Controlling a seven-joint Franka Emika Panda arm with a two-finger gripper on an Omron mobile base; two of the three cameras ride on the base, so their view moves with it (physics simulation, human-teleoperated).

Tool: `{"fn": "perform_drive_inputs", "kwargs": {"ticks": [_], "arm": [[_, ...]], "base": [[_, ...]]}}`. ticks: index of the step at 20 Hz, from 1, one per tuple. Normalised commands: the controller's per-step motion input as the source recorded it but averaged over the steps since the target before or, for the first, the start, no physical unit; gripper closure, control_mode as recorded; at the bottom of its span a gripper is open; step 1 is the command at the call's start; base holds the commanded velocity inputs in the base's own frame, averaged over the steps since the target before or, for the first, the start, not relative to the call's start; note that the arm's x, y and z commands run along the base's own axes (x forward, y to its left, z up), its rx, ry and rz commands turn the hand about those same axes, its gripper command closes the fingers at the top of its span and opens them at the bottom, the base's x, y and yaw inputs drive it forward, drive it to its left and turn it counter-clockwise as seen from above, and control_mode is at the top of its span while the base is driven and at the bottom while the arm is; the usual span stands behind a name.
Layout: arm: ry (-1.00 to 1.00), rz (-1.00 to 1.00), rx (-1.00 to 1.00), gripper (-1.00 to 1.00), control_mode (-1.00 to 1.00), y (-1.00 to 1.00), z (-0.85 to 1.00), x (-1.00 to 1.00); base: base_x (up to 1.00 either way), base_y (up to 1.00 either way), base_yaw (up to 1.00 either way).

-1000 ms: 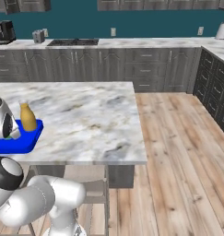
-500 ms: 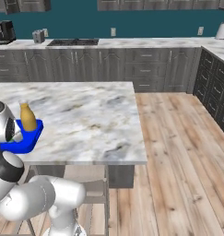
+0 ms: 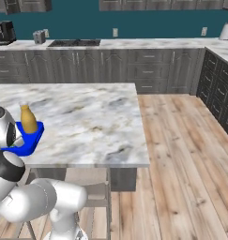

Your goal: There is a tray on the dining counter. Grab the cup, mug, and pitcher and place them on the tray. The pitcher may be placed next to the tray if it cannot fit the tray.

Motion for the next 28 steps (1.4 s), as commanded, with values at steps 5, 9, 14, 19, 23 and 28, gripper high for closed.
{"fn": "perform_drive_inputs", "kwargs": {"ticks": [5,9,14,19,23,28], "arm": [[-0.02,0.00,0.00,1.00,-1.00,0.00,-0.06,0.06],[-0.04,0.00,-0.01,1.00,-1.00,0.00,-0.17,0.14],[0.00,0.00,-0.04,1.00,-1.00,0.00,-0.28,0.09],[0.00,0.00,-0.03,1.00,-1.00,0.00,-0.22,0.02],[0.00,0.00,0.00,1.00,-1.00,0.00,-0.02,0.00],[0.00,0.00,0.00,1.00,-1.00,0.00,0.00,0.04]], "base": [[0.00,0.00,0.00],[0.00,0.00,0.00],[0.00,0.00,0.00],[0.00,0.00,0.00],[0.00,0.00,0.00],[0.00,0.00,0.00]]}}
